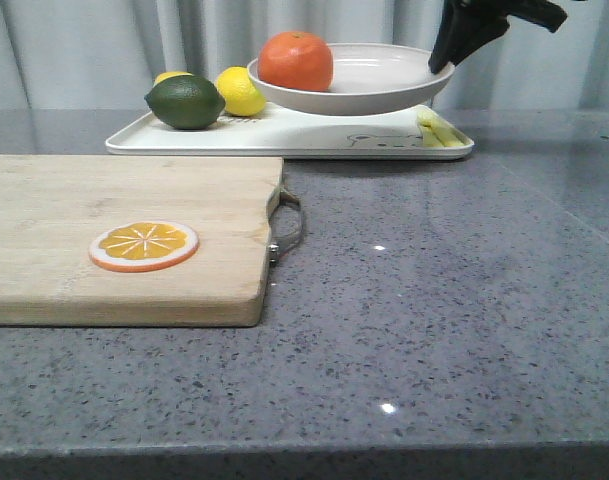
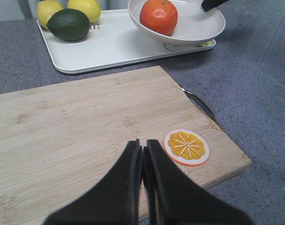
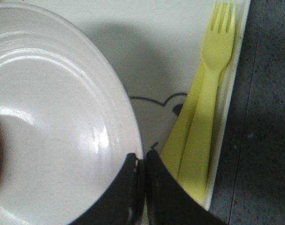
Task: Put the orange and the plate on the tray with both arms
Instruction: 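Lift the plate with the right gripper and carry it onto the white tray, then open the right gripper and raise it off the plate rim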
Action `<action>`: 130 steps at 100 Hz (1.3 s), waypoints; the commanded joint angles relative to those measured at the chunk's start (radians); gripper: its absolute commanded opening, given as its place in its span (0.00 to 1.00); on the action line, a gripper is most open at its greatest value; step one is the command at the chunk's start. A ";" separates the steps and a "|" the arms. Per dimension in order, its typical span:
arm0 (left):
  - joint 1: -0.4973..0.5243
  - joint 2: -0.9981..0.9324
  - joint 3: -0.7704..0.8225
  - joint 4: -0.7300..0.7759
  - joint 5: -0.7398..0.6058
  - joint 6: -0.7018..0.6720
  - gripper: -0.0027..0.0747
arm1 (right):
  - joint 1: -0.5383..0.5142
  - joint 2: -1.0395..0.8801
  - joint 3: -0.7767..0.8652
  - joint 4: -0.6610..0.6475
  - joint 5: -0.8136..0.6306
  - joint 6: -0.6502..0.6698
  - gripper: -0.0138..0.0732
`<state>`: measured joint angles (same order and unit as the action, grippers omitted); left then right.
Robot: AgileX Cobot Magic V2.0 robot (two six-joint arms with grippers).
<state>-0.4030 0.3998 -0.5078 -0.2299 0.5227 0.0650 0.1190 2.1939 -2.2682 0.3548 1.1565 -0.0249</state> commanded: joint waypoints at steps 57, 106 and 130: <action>0.001 0.010 -0.025 -0.008 -0.080 -0.006 0.01 | -0.003 0.191 -0.329 0.066 -0.094 0.049 0.08; 0.001 0.010 -0.025 -0.001 -0.085 -0.006 0.01 | -0.003 0.203 -0.329 0.068 -0.094 0.049 0.35; 0.001 0.010 -0.025 -0.001 -0.085 -0.006 0.01 | -0.017 0.165 -0.329 0.052 -0.038 0.049 0.35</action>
<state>-0.4030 0.3998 -0.5078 -0.2231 0.5210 0.0650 0.1160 2.4686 -2.5636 0.3925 1.1227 0.0253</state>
